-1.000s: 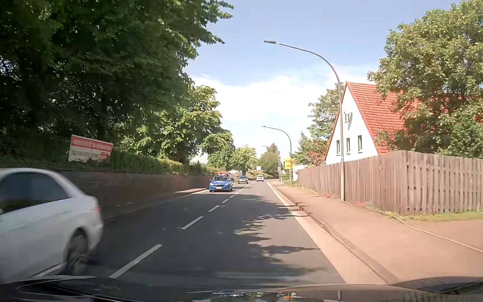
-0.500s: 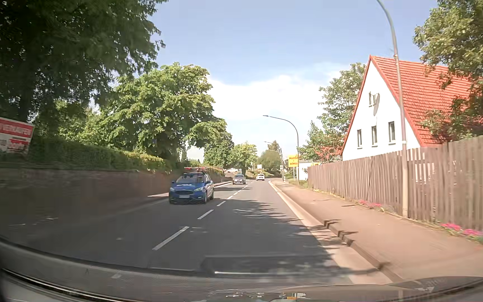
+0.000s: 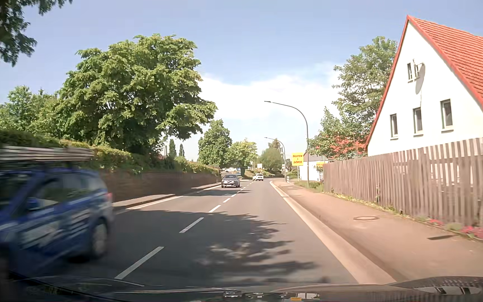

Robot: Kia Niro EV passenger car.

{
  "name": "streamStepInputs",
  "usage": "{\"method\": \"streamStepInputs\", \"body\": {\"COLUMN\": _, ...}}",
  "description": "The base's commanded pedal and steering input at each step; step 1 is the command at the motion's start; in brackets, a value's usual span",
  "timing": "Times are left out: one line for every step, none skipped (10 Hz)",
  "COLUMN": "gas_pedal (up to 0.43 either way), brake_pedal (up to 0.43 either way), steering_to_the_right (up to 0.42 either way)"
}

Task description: Follow the waypoints while adhering to traffic rules and regulations

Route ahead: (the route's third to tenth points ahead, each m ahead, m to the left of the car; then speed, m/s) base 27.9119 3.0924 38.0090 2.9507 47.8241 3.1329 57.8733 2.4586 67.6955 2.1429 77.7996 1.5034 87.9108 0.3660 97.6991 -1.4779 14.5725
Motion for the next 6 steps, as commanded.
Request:
{"method": "streamStepInputs", "body": {"gas_pedal": 0.13, "brake_pedal": 0.0, "steering_to_the_right": 0.002}}
{"method": "streamStepInputs", "body": {"gas_pedal": 0.13, "brake_pedal": 0.0, "steering_to_the_right": 0.002}}
{"method": "streamStepInputs", "body": {"gas_pedal": 0.13, "brake_pedal": 0.0, "steering_to_the_right": 0.002}}
{"method": "streamStepInputs", "body": {"gas_pedal": 0.138, "brake_pedal": 0.0, "steering_to_the_right": 0.002}}
{"method": "streamStepInputs", "body": {"gas_pedal": 0.138, "brake_pedal": 0.0, "steering_to_the_right": 0.002}}
{"method": "streamStepInputs", "body": {"gas_pedal": 0.138, "brake_pedal": 0.0, "steering_to_the_right": 0.001}}
